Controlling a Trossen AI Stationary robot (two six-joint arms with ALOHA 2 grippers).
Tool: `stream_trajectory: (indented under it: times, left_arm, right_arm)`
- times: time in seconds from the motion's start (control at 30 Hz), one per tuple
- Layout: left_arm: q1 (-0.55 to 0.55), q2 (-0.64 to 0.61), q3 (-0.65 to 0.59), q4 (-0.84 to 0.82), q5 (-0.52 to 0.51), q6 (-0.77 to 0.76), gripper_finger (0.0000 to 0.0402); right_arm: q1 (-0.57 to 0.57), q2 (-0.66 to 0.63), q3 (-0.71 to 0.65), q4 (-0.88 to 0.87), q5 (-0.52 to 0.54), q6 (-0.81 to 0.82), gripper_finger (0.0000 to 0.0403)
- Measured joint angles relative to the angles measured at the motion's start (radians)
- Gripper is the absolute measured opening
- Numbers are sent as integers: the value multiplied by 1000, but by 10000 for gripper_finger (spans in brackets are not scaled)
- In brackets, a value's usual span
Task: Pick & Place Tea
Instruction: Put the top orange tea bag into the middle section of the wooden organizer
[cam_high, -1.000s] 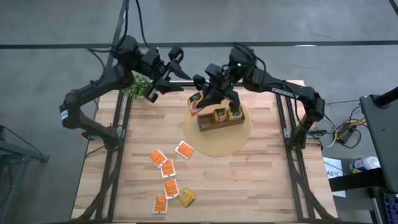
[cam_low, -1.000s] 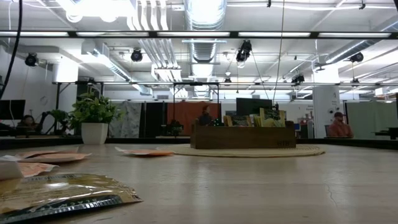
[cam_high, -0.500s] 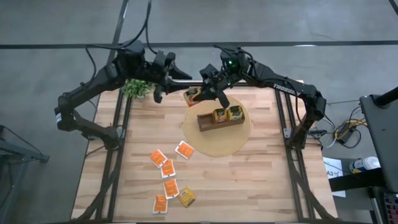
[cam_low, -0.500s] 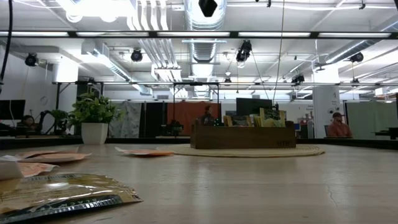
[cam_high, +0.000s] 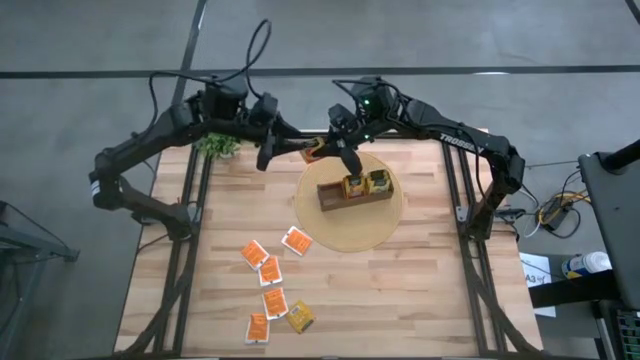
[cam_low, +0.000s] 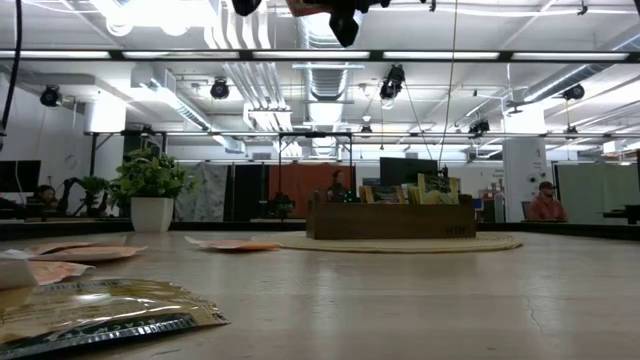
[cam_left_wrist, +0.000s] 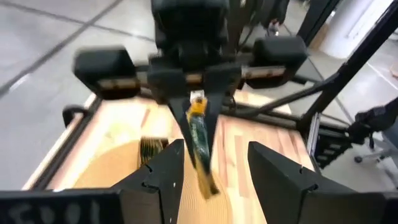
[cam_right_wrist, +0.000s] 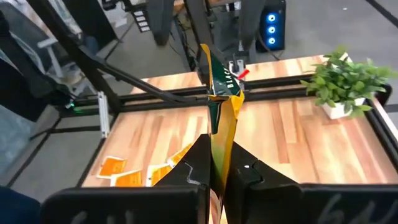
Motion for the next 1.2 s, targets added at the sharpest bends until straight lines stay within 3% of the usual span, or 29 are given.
stream_trajectory:
  times: [0.9,1.2]
  left_arm:
    - [-54,99,93,-110,-167,63,171]
    - [-64,112,99,-124,-164,72,120]
  right_arm:
    - [0,0,0,-50,15,-29,13]
    - [0,0,0,-45,15,-34,13]
